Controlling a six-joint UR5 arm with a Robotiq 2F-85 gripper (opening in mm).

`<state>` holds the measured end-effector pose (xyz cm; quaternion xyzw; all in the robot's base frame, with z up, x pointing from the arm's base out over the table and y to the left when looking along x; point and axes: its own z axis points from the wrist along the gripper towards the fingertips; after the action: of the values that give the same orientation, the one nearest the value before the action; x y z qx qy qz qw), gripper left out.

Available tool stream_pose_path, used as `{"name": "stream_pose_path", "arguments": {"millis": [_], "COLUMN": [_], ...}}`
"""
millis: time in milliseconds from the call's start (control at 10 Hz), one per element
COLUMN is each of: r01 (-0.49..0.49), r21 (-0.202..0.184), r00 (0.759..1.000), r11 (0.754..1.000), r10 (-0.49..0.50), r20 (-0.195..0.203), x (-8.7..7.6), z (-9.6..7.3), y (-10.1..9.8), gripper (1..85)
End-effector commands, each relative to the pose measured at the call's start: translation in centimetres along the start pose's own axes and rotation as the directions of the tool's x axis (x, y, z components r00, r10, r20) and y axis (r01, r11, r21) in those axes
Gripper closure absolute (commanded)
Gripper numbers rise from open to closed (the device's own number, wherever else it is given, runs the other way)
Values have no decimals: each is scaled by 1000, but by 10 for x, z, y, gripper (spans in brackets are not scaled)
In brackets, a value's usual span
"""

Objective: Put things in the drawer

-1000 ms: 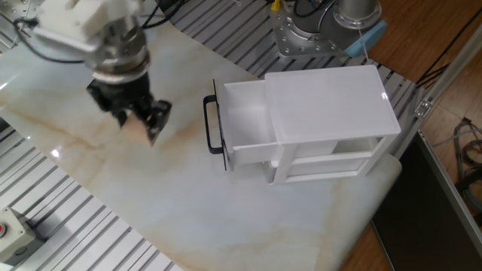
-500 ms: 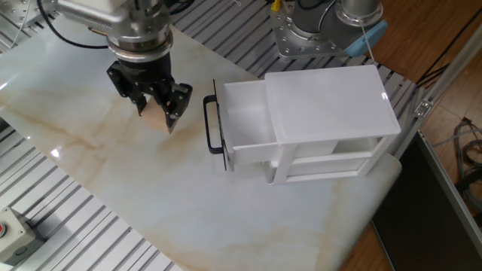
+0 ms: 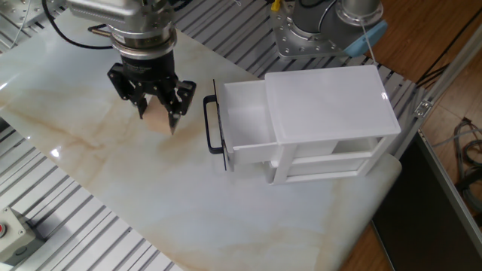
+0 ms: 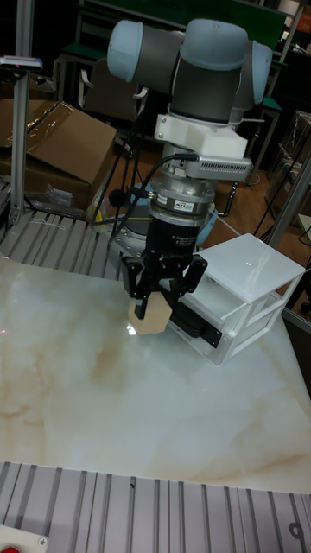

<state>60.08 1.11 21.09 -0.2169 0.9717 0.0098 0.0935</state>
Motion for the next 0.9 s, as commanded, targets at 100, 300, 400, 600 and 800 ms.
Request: {"name": "stream_pose_path", "arguments": {"millis": [100, 300, 400, 600, 800], "r01": [85, 42, 30, 8, 5], "r21": [-14, -39, -40, -41, -43], "r00": [995, 999, 999, 1000, 1000], "r11": [996, 998, 999, 999, 999], "r10": [-84, -43, -31, -9, -6], "r20": [45, -20, -30, -28, -24], "x": [-11, 20, 26, 32, 33], "z": [-2, -44, -57, -68, -68], "y": [5, 41, 52, 78, 97], "gripper": [847, 847, 847, 847, 847]}}
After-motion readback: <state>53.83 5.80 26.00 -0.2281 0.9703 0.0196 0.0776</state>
